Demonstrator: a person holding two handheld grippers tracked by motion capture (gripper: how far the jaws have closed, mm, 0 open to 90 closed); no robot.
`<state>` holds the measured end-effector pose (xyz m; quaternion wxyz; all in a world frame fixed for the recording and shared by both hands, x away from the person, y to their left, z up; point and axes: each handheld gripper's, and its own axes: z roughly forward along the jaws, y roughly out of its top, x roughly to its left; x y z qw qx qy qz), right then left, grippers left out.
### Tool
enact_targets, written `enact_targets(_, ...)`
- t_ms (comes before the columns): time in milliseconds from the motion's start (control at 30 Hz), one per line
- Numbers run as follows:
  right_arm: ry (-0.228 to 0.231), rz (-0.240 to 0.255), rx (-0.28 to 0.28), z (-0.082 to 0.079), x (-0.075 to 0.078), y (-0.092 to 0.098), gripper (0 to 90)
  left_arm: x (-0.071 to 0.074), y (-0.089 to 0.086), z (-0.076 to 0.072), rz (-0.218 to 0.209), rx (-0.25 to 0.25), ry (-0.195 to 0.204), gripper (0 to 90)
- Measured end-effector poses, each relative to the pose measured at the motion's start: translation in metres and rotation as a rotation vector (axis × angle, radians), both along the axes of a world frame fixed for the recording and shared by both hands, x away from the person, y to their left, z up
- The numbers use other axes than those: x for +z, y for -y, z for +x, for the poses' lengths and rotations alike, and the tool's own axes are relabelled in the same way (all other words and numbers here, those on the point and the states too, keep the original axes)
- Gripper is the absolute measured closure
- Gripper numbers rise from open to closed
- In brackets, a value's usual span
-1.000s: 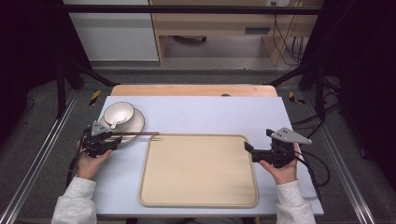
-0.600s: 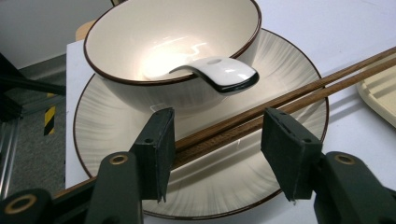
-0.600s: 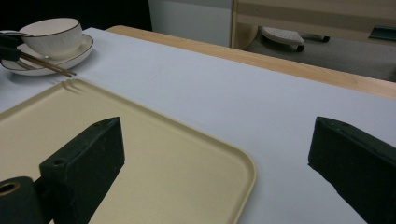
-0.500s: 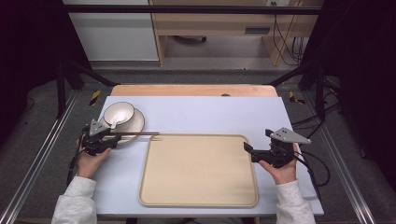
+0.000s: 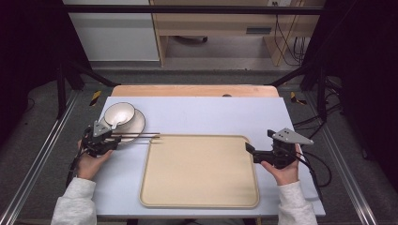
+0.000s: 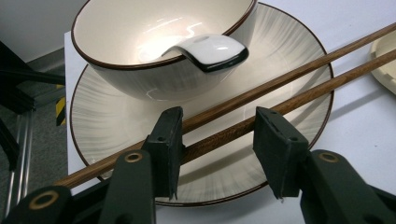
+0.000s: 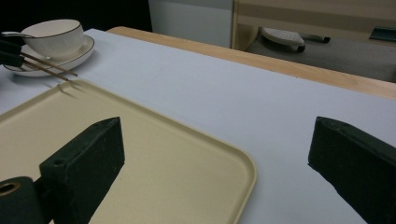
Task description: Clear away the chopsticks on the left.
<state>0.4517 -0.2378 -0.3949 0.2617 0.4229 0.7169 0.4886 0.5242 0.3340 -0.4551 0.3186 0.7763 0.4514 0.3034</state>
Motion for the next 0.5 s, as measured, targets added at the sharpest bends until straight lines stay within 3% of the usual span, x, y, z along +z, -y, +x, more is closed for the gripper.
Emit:
enact_targets(333, 0.008, 0.006, -0.002, -0.0010, 0.0017, 0.0021, 3.9, 0.0027, 0.0045, -0.0042, 0.000, -0.042, -0.024, 64.7)
enact_targets(500, 0.008, 0.006, -0.005, -0.0011, 0.0018, 0.0023, 3.9, 0.0051, 0.0086, -0.0065, 0.040, -0.043, -0.021, 68.7)
